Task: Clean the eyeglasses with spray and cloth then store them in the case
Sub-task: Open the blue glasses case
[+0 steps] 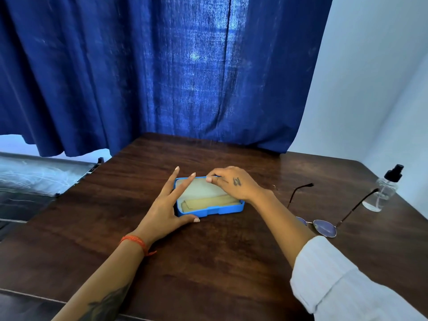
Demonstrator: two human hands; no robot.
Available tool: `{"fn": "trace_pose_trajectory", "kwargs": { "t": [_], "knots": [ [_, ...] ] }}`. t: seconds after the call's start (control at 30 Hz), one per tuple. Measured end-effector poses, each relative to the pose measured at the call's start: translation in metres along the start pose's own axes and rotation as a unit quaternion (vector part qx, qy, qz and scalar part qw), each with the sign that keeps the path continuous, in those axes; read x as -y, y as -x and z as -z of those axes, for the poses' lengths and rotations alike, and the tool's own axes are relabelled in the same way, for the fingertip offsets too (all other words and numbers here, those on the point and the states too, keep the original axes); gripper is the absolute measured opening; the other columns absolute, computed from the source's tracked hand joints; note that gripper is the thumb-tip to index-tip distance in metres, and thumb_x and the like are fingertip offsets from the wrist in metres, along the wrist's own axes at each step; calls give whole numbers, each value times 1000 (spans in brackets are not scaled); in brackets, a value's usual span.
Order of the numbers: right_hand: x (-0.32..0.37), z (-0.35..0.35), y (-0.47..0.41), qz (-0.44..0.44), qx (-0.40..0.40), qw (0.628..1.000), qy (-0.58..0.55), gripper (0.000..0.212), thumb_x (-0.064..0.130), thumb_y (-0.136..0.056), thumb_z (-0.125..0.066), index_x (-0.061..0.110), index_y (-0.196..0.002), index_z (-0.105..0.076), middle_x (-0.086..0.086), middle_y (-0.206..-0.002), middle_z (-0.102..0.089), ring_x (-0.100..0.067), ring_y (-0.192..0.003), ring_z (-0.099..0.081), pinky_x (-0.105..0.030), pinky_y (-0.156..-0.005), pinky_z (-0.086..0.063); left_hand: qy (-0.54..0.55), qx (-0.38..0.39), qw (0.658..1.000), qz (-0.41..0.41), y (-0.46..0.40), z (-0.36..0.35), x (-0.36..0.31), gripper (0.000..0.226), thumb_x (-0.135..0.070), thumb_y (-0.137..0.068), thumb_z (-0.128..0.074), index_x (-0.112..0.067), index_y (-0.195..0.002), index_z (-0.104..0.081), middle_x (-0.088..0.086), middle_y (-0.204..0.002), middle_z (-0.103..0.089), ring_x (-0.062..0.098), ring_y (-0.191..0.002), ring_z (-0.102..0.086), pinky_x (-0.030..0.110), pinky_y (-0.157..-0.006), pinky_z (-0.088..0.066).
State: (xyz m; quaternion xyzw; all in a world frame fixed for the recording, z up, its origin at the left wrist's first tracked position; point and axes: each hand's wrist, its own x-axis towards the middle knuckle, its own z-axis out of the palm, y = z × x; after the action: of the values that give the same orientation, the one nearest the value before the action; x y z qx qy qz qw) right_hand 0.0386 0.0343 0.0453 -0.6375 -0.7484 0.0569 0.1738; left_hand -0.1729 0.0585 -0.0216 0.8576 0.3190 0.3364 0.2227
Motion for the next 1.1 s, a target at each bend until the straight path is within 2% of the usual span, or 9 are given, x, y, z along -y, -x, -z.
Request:
{"fn": "trace_pose_trajectory", "kwargs": {
  "t": [0.07,0.17,0.23,0.3,0.4,0.53,0.73,0.93,1.1],
  "knots": [
    [2,-5,8,19,-79,997,-20,35,44,-88,-56,28,-119,-60,3,-126,-59,-17,-120,-45,-35,-100,-34,1,1,1000,-1,-1,0,1,101,-40,-62,-80,-59,-135,-13,-20,-152,8,-4,-132,-7,24,-104,-20],
    [4,-21,33,70,-331,941,-24,30,23,-83,-69,17,-112,-65,-2,-113,-63,-15,-107,-53,-25,-95,-39,-1,11,1000,9,-2,1,2,101,-41,-63,-79,-62,-133,-10,-25,-149,9,-1,-132,-5,28,-106,-19],
    [1,-33,46,81,-366,927,-22,23,11,-82,-69,13,-105,-68,-3,-102,-67,-15,-97,-59,-24,-89,-45,-6,13,1000,14,-2,1,2,101,-41,-63,-80,-64,-132,-9,-27,-148,10,0,-133,-5,33,-108,-20],
    [-5,-37,50,78,-306,949,-12,21,6,-82,-68,12,-102,-70,-3,-99,-71,-19,-94,-63,-30,-87,-49,-5,8,1000,13,-2,0,1,101,-40,-63,-80,-64,-132,-11,-26,-149,8,1,-134,-5,34,-108,-20],
    [-10,-33,44,41,-166,985,22,21,13,-88,-61,15,-106,-70,-3,-107,-70,-21,-102,-61,-34,-89,-48,-4,1,1000,10,-1,0,1,101,-40,-62,-81,-63,-133,-13,-26,-150,7,0,-134,-6,31,-107,-19],
    [-7,-25,28,19,-62,995,77,25,21,-85,-64,21,-111,-66,1,-115,-64,-18,-109,-54,-32,-91,-45,-4,-1,1000,7,-1,0,1,100,-40,-62,-81,-63,-132,-13,-28,-149,7,-3,-132,-7,27,-105,-19],
    [1,-17,20,9,-35,991,132,22,22,-79,-70,20,-100,-63,-1,-108,-62,-20,-99,-56,-36,-80,-50,-13,-2,1000,4,-1,0,3,100,-43,-61,-80,-62,-133,-13,-25,-151,6,-1,-133,-8,27,-105,-20],
    [5,-20,22,-11,-19,992,127,17,19,-86,-63,20,-102,-66,-4,-110,-63,-23,-103,-54,-36,-83,-48,-20,-3,1000,3,-2,-1,6,101,-43,-61,-80,-62,-133,-12,-28,-149,8,-2,-132,-8,27,-104,-22],
    [10,-17,17,-23,8,988,152,11,20,-85,-64,19,-96,-67,-6,-108,-60,-25,-101,-53,-33,-75,-45,-22,-2,1000,3,-2,-2,5,100,-43,-62,-79,-62,-134,-12,-27,-149,8,-3,-131,-7,29,-105,-23]
  ]
}}
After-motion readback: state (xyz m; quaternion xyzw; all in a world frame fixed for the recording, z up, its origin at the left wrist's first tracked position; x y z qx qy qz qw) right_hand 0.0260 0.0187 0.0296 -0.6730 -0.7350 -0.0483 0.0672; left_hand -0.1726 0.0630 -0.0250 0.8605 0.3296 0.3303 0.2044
